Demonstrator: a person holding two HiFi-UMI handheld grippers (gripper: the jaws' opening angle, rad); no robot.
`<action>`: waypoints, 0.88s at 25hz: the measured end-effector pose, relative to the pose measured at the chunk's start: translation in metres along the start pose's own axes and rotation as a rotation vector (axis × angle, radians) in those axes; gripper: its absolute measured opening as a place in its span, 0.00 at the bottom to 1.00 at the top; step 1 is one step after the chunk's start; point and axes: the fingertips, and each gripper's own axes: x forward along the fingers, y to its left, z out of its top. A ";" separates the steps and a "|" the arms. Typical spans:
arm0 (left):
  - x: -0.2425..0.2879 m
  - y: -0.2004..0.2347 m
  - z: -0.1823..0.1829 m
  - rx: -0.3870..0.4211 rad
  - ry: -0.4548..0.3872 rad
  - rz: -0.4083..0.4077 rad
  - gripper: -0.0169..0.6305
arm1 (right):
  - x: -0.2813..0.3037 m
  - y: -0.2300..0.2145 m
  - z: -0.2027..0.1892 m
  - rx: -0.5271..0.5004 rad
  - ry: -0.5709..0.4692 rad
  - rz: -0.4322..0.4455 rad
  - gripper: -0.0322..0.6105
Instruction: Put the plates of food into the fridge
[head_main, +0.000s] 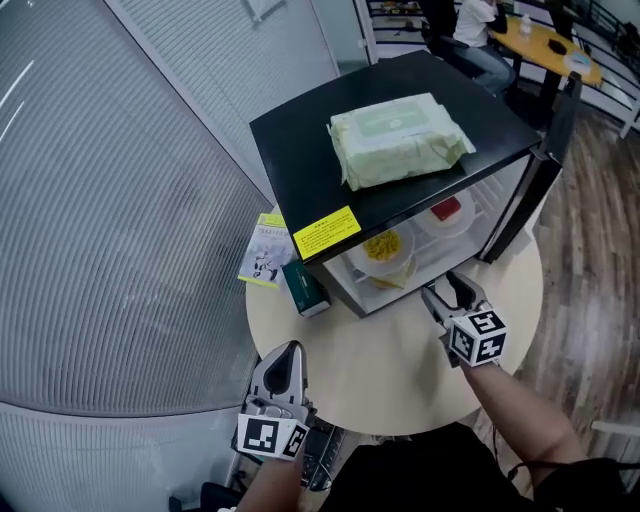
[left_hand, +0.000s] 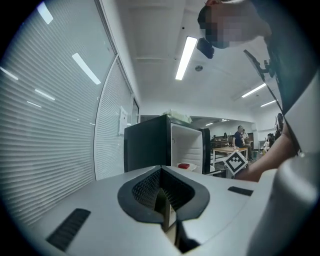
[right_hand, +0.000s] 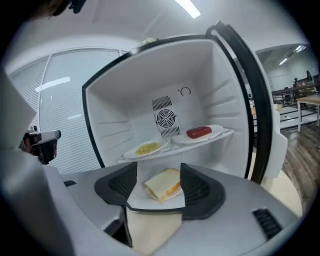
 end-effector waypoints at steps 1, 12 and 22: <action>-0.002 -0.002 0.004 0.002 -0.015 -0.011 0.03 | -0.009 0.003 0.005 0.000 -0.018 -0.003 0.48; -0.036 -0.010 -0.001 -0.001 -0.051 -0.076 0.03 | -0.096 0.050 0.046 -0.049 -0.133 -0.011 0.48; -0.054 -0.008 0.004 0.037 -0.065 -0.099 0.03 | -0.149 0.067 0.064 -0.198 -0.188 -0.081 0.41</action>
